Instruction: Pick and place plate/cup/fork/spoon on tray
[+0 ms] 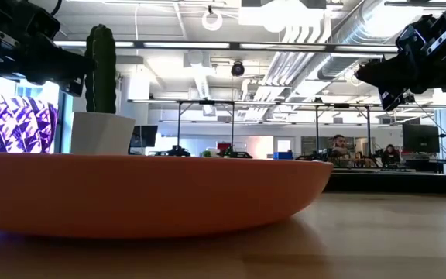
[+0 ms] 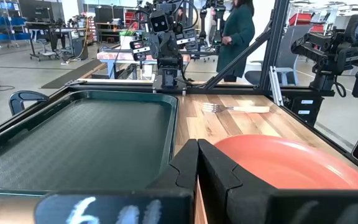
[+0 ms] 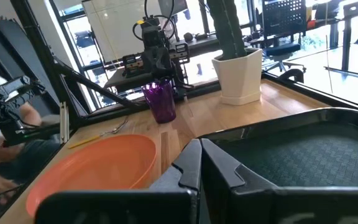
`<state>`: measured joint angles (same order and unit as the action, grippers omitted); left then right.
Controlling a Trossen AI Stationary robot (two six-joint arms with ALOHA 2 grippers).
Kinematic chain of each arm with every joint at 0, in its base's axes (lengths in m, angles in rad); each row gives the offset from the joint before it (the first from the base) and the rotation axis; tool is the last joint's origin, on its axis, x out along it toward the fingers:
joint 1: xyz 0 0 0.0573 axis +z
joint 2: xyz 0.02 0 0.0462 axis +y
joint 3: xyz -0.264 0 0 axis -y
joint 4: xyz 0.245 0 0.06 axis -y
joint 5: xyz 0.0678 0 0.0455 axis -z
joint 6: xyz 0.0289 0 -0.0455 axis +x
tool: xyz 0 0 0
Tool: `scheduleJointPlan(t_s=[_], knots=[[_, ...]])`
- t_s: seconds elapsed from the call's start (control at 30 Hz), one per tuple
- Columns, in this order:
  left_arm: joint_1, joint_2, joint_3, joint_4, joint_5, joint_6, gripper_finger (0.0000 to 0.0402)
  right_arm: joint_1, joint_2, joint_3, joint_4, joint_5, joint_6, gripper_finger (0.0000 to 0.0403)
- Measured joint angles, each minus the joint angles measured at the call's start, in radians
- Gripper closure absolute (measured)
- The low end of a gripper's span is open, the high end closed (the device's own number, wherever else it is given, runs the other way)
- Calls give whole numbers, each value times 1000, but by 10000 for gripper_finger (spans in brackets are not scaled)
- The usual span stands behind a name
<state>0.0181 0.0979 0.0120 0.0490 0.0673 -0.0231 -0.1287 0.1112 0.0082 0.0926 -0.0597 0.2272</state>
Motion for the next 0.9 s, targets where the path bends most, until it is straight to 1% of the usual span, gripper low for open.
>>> scheduleJointPlan(t_s=[0.83,0.9], knots=[[0,0,0,0,0,0,401,0,0,0,0,0,0,402],[0,0,0,1,-2,49,401,0,0,0,0,0,0,402]])
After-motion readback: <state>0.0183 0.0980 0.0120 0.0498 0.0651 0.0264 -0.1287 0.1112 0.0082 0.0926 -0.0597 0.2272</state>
